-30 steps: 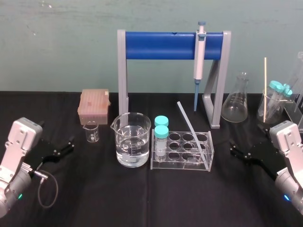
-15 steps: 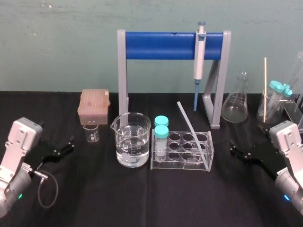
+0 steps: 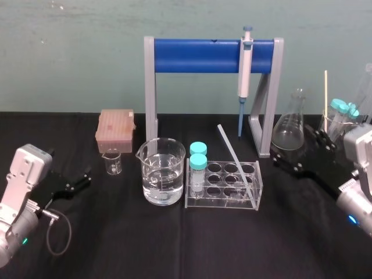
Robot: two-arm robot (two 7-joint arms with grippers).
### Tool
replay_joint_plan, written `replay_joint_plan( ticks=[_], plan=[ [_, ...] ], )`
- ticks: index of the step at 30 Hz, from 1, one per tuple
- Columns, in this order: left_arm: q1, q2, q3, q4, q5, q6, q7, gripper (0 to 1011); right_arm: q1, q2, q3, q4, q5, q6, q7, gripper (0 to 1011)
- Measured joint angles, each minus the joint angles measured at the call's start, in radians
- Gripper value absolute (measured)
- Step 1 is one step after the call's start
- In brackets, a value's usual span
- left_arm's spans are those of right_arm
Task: Pick up the stirring rod with one hand, then place it down.
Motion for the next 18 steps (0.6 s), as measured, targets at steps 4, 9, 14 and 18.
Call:
replay_joint_plan(
  ticks=[4, 9, 14, 18],
  plan=[
    [0.0, 0.0, 0.0, 0.0, 0.0, 0.0, 0.0, 1000, 0.05, -0.02, -0.01, 0.039, 0.016, -0.013, 0.07, 1000],
    [0.0, 0.0, 0.0, 0.0, 0.0, 0.0, 0.0, 1000, 0.128, -0.056, -0.027, 0.114, 0.027, -0.026, 0.161, 1000],
    [0.0, 0.0, 0.0, 0.0, 0.0, 0.0, 0.0, 1000, 0.216, -0.106, -0.054, 0.212, 0.042, -0.026, 0.273, 1000],
    [0.0, 0.0, 0.0, 0.0, 0.0, 0.0, 0.0, 1000, 0.259, -0.136, -0.069, 0.268, 0.053, -0.012, 0.337, 1000]
  ],
)
